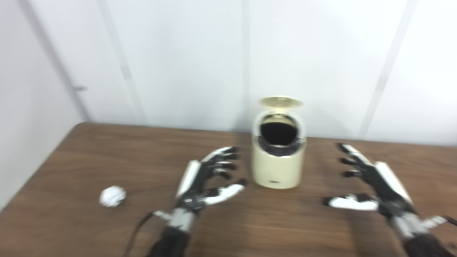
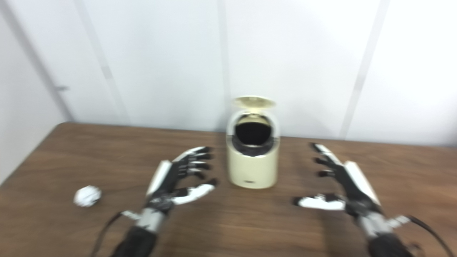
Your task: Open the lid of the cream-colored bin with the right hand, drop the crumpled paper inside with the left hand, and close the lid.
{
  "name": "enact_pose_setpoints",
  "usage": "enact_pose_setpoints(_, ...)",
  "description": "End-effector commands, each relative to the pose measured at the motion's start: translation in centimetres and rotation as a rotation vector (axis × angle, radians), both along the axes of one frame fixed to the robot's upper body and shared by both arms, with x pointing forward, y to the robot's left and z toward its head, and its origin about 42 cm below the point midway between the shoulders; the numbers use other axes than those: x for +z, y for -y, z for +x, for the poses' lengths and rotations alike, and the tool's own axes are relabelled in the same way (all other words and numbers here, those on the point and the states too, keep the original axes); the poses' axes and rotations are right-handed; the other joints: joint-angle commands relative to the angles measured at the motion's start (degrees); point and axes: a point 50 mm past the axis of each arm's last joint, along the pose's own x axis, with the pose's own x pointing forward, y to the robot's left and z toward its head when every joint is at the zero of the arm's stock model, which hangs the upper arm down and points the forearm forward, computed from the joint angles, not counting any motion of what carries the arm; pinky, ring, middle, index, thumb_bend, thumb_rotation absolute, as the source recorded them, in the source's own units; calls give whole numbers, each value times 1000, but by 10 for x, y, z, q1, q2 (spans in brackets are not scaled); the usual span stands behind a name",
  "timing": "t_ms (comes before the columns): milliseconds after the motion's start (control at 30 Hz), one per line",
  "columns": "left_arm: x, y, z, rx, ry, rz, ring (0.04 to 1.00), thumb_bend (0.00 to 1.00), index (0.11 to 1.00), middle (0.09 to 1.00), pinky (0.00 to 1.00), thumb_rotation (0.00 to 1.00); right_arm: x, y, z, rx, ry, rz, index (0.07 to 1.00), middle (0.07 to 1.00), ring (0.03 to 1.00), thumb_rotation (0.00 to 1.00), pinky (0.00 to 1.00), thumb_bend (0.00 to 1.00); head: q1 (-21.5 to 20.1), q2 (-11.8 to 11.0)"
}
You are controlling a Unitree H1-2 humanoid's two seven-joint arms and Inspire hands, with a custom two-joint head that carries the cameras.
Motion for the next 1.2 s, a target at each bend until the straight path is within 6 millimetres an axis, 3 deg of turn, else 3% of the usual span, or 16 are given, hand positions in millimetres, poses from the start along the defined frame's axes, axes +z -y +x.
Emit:
enact_pose_setpoints(0,14,6,5,0,78,-2,707,618,822,787,562,160,19,6,1,4,66,-7,958,957,885,166,795,862,13,-2)
enact_pose_setpoints(133,17,6,3,22,96,46,649,630,807,724,523,167,23,6,0,-6,80,-48,961,960,887,167,790,854,43,-10)
enact_pose_setpoints(200,20,2,-1,30,102,70,612,638,796,685,502,177,24,6,0,-6,99,-74,951,940,862,191,741,857,51,-11)
enact_pose_setpoints(367,32,-11,-12,43,86,123,619,663,798,714,481,142,27,4,0,-2,106,-91,946,925,850,234,700,846,65,-13)
enact_pose_setpoints(633,77,-57,-30,101,88,487,650,720,758,740,502,80,30,2,-1,4,100,-88,949,928,849,221,694,836,59,-8)
enact_pose_setpoints(733,97,-79,-35,107,82,650,637,761,724,703,513,17,34,3,-1,8,101,-95,951,937,867,256,717,834,62,-8)
enact_pose_setpoints(867,117,-104,-40,137,40,803,656,795,717,723,520,0,35,6,2,22,104,-63,946,947,890,254,756,838,63,-7)
enact_pose_setpoints(1033,128,-133,-44,209,-20,909,678,838,726,735,544,0,36,4,3,16,104,-62,945,952,902,240,771,840,61,-5)
enact_pose_setpoints(1167,124,-158,-47,280,-62,930,696,834,740,740,581,0,37,2,3,10,112,-89,941,942,880,259,730,844,62,-3)
